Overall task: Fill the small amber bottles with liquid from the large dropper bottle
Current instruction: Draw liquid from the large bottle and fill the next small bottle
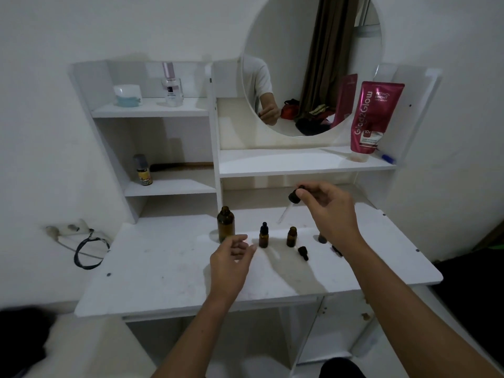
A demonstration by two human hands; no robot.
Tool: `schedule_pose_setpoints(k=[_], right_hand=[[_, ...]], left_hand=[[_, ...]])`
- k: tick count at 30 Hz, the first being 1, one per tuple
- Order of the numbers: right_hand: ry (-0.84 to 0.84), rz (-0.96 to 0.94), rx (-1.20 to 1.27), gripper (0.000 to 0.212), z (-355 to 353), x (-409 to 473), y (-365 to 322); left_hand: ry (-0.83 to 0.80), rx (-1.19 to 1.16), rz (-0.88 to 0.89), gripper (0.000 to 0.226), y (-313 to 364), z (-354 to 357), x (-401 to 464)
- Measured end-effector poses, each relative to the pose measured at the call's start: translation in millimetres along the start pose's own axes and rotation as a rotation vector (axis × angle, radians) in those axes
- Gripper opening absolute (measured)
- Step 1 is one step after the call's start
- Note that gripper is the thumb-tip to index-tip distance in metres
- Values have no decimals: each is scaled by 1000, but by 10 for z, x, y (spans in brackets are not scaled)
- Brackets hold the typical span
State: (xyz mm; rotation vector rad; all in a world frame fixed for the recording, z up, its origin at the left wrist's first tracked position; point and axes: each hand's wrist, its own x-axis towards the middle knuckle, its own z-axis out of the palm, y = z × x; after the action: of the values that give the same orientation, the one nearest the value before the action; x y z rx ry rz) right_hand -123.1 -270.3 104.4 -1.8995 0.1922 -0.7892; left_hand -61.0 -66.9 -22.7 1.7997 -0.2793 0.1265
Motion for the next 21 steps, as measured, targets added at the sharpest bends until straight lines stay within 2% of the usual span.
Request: schedule_pose_setpoints(k=[5, 10, 17, 21], right_hand=[[-38, -38, 88, 16, 313, 112, -150], [-83, -111, 105, 16, 673, 211, -265], [-103, -106, 133, 16, 991, 359, -315], [-126, -85, 116, 15, 1099, 391, -261]], left_hand=[[154, 29, 7, 44, -93, -356, 152], [104, 38, -75, 67, -194, -343, 315], [121, 62, -90, 47, -264, -287, 423], [135, 49, -97, 42, -271, -277, 423]])
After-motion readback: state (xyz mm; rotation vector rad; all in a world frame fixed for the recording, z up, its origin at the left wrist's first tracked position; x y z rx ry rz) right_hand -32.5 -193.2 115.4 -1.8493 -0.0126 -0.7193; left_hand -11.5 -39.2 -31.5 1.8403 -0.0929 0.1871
